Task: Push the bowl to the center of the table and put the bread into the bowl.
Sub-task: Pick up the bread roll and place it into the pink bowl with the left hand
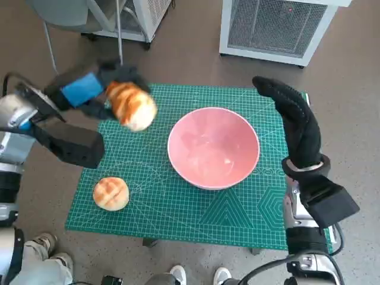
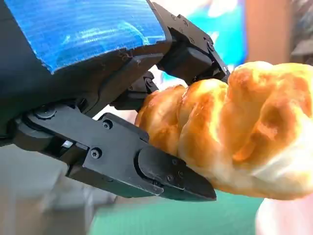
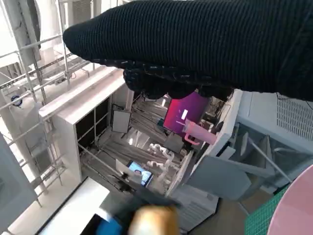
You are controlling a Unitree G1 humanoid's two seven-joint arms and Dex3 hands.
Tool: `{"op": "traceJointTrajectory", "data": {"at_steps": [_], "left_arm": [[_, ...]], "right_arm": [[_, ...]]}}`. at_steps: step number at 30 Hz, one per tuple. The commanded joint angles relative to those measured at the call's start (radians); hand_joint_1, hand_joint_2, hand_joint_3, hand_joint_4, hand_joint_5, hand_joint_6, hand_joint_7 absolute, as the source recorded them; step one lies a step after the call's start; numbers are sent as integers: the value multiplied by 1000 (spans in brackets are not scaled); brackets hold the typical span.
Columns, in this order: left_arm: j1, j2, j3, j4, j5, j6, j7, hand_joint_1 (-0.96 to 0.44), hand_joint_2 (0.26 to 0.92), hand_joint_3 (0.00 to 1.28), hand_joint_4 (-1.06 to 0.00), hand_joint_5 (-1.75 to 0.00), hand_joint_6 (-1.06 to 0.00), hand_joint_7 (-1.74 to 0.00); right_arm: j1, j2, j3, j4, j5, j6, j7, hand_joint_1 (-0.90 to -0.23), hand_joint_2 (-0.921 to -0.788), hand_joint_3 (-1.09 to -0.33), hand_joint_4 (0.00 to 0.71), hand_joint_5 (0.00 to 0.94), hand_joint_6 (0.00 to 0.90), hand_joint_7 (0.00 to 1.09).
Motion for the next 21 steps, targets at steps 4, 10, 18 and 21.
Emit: {"op": "traceJointTrajectory", "data": {"at_steps": [4, 10, 18, 21], "left_arm": [[-26, -131, -46, -39, 80, -35, 105, 0, 921, 114, -598, -1185, -612, -1255], [-59, -205, -104, -10, 178, -49, 171, 0, 920, 107, -611, -1182, -614, -1243], [-123, -286, -215, 123, 319, -52, 251, -1, 920, 80, -640, -1132, -650, -1226], [-144, -313, -243, 185, 328, -45, 236, -1, 918, 68, -663, -1122, -665, -1196]], "right_arm": [[9, 2, -3, 21, 22, 13, 22, -661, -921, -814, 255, 9, -1, 634], [16, 2, 0, 7, 24, 19, 25, -661, -921, -814, 255, 9, -1, 634], [26, -4, -5, -14, 41, 34, 41, -666, -921, -816, 253, 8, -1, 632], [29, -4, -7, -21, 43, 38, 43, -670, -921, -816, 253, 8, -1, 631]]}}
